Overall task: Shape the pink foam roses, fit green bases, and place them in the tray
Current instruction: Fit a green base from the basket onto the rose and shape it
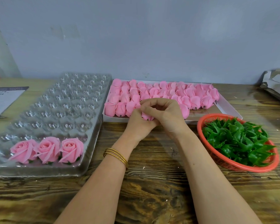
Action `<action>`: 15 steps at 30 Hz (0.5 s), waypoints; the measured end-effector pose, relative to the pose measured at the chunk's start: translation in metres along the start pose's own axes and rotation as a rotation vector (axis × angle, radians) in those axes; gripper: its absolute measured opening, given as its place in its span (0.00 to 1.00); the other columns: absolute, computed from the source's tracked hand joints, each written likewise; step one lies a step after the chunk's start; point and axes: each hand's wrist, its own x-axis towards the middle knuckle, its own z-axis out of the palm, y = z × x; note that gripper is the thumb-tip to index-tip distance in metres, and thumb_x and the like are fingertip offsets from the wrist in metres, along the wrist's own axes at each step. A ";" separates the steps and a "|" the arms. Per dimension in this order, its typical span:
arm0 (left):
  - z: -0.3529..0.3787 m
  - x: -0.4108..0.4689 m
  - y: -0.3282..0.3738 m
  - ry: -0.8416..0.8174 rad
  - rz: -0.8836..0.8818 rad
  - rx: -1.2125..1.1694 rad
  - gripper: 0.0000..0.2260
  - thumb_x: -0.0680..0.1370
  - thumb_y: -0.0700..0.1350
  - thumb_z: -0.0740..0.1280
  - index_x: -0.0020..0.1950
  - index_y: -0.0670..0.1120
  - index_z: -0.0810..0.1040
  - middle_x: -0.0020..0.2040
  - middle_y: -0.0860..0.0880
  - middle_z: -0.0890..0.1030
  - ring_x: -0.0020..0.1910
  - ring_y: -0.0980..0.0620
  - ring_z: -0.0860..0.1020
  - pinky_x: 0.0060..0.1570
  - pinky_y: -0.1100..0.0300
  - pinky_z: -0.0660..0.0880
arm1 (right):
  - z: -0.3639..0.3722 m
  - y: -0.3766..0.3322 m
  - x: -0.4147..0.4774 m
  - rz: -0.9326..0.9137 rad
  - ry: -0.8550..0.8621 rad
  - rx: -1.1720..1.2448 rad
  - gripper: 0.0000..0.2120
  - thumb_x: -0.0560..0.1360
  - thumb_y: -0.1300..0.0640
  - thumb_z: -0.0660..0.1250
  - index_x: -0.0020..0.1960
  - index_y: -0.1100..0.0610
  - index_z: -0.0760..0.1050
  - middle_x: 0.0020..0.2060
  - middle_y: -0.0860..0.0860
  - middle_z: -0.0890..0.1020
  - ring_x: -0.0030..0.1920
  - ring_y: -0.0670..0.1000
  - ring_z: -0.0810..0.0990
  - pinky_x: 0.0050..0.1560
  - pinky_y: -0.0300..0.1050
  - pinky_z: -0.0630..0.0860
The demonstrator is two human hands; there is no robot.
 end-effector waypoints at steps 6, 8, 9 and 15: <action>-0.002 0.001 -0.005 -0.014 -0.043 -0.068 0.15 0.71 0.32 0.70 0.40 0.54 0.81 0.26 0.60 0.76 0.25 0.65 0.73 0.27 0.74 0.67 | -0.001 0.001 0.001 -0.013 -0.015 -0.003 0.09 0.69 0.67 0.75 0.41 0.53 0.84 0.42 0.50 0.86 0.49 0.48 0.84 0.51 0.37 0.78; -0.003 0.002 -0.005 -0.023 -0.056 -0.062 0.14 0.72 0.30 0.69 0.39 0.51 0.79 0.24 0.59 0.75 0.24 0.65 0.72 0.26 0.74 0.66 | -0.001 0.000 0.001 -0.016 -0.024 -0.002 0.09 0.69 0.66 0.75 0.41 0.53 0.85 0.42 0.50 0.86 0.49 0.49 0.84 0.51 0.38 0.78; -0.003 0.002 -0.006 -0.026 -0.060 -0.056 0.13 0.72 0.30 0.69 0.39 0.49 0.79 0.24 0.59 0.75 0.23 0.64 0.71 0.25 0.74 0.66 | -0.002 0.000 0.001 -0.018 -0.029 -0.007 0.09 0.69 0.66 0.75 0.41 0.52 0.85 0.42 0.50 0.86 0.50 0.49 0.84 0.52 0.39 0.78; -0.004 0.002 -0.007 -0.027 -0.075 -0.026 0.08 0.73 0.30 0.68 0.40 0.43 0.80 0.23 0.58 0.74 0.23 0.64 0.71 0.25 0.73 0.66 | -0.002 0.001 0.000 -0.018 -0.039 -0.024 0.08 0.67 0.61 0.76 0.41 0.49 0.86 0.42 0.50 0.86 0.50 0.50 0.84 0.54 0.43 0.79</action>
